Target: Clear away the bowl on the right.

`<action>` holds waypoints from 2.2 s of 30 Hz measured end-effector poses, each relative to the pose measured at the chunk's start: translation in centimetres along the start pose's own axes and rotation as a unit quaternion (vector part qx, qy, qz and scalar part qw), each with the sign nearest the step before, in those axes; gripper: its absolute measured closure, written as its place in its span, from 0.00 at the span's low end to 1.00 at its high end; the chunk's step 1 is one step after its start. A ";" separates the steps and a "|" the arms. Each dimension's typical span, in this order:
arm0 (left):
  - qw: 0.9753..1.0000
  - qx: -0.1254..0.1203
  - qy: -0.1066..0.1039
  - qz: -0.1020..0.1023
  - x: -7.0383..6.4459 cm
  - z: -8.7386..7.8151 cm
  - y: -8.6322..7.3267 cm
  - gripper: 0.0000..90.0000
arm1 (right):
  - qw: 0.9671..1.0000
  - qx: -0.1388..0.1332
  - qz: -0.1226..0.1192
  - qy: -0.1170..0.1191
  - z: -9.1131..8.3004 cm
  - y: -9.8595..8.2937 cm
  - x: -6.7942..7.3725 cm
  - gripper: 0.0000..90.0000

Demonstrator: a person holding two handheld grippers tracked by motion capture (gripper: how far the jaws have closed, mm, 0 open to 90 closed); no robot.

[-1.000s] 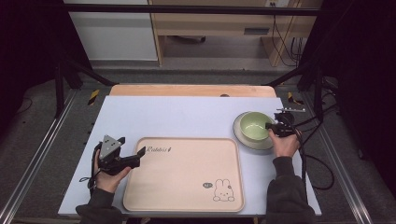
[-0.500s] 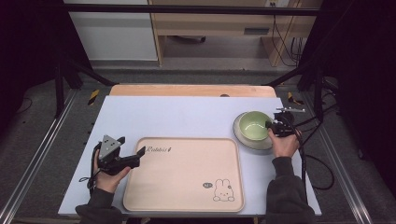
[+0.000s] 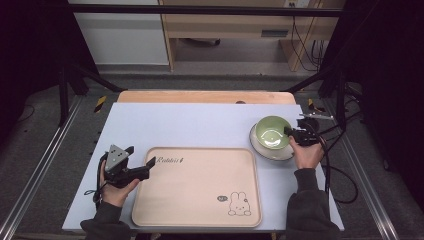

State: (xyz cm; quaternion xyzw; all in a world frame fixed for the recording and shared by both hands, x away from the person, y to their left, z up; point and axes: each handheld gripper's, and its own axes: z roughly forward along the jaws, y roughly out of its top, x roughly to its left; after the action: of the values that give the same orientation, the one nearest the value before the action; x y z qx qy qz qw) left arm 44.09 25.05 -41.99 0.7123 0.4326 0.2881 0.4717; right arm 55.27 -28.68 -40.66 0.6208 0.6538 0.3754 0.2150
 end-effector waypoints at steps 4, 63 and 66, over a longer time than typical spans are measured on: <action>1.000 0.000 -0.001 0.002 -0.1 0.0 0.0 0.16 | 1.000 -0.008 -0.006 0.009 -0.7 0.2 0.3 0.92; 1.000 -0.006 -0.008 0.007 -0.4 -0.2 0.3 0.15 | 0.983 -0.004 -0.120 0.137 -3.4 0.5 9.7 0.92; 1.000 -0.006 -0.008 0.006 -0.4 -0.3 0.3 0.15 | 0.982 0.003 -0.121 0.145 -3.1 0.3 10.2 0.92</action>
State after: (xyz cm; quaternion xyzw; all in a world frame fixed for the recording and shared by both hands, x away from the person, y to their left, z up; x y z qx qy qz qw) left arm 43.79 24.77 -41.63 0.7147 0.4227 0.2873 0.4776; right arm 51.76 -19.48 -36.58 0.4771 0.7492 0.4307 0.1601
